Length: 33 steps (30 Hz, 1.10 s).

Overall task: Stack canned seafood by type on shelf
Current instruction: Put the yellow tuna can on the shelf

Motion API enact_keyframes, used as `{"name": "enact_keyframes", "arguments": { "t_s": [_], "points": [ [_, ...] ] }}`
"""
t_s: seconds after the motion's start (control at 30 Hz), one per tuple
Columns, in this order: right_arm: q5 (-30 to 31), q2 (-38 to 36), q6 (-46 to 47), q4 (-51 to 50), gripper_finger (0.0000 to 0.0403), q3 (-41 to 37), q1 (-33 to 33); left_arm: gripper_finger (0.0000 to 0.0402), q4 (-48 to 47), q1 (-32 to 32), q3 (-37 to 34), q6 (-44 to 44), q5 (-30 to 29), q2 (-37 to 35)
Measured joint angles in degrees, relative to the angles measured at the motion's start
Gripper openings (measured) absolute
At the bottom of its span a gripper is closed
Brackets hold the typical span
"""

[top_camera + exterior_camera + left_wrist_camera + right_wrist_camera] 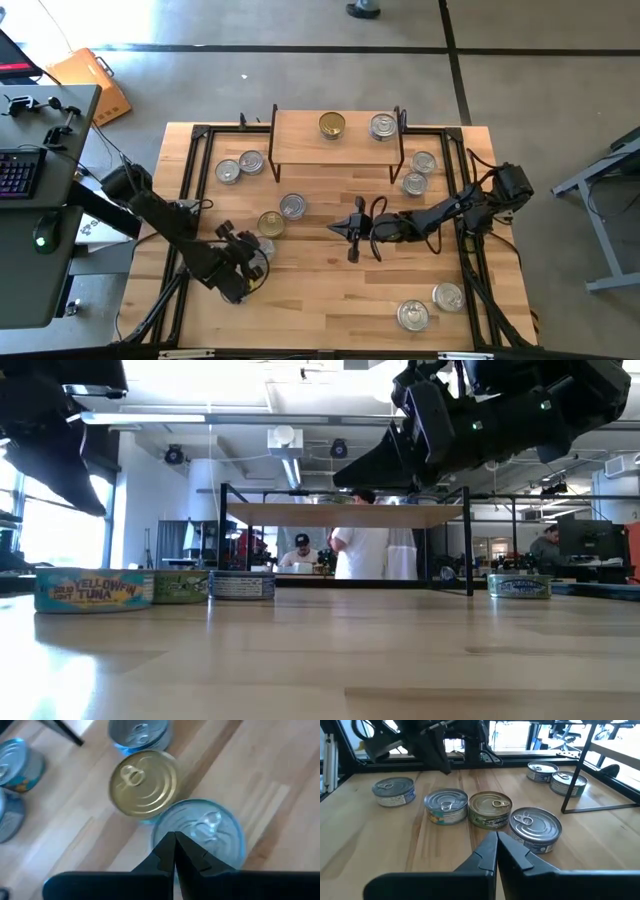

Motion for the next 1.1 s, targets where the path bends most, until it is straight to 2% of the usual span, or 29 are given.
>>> {"name": "enact_keyframes", "arguments": {
  "t_s": [0.1,0.2,0.27,0.37,0.43,0.6,0.77,0.9,1.1],
  "points": [
    [0.0,0.0,1.2,-0.7,0.0002,0.0,0.0,0.0008,14.0,-0.6,-3.0,9.3,-6.3,0.0],
    [0.0,0.0,1.4,-1.4,0.0002,0.0,0.0,0.0035,26.9,-0.7,-6.2,24.5,-7.1,0.0],
    [0.0,0.0,1.4,-1.4,0.0002,0.0,0.0,0.0061,32.0,-0.4,-7.7,30.1,-7.2,0.0],
    [0.0,0.0,1.5,-1.6,0.0002,0.0,0.0,0.0103,32.7,0.3,-9.1,33.2,-5.1,0.0],
    [0.0,0.0,1.5,-1.6,0.0002,0.0,0.0,0.0128,31.7,0.5,-9.7,32.1,-2.6,0.0],
    [0.0,0.0,1.4,-1.6,0.0002,0.0,0.0,0.0161,30.5,-0.8,-9.7,30.3,0.8,0.0],
    [0.0,0.0,1.5,-1.7,0.0002,0.0,0.0,0.0162,28.7,-2.9,-9.6,35.6,0.7,2.3],
    [0.0,0.0,1.6,-2.1,0.0002,0.0,0.0,0.015,26.7,-2.4,-9.5,35.3,0.2,6.7],
    [0.0,0.0,3.2,-3.3,0.0002,0.0,0.0,0.0082,28.2,-1.0,-9.2,31.7,-2.4,10.7]
  ]
}}
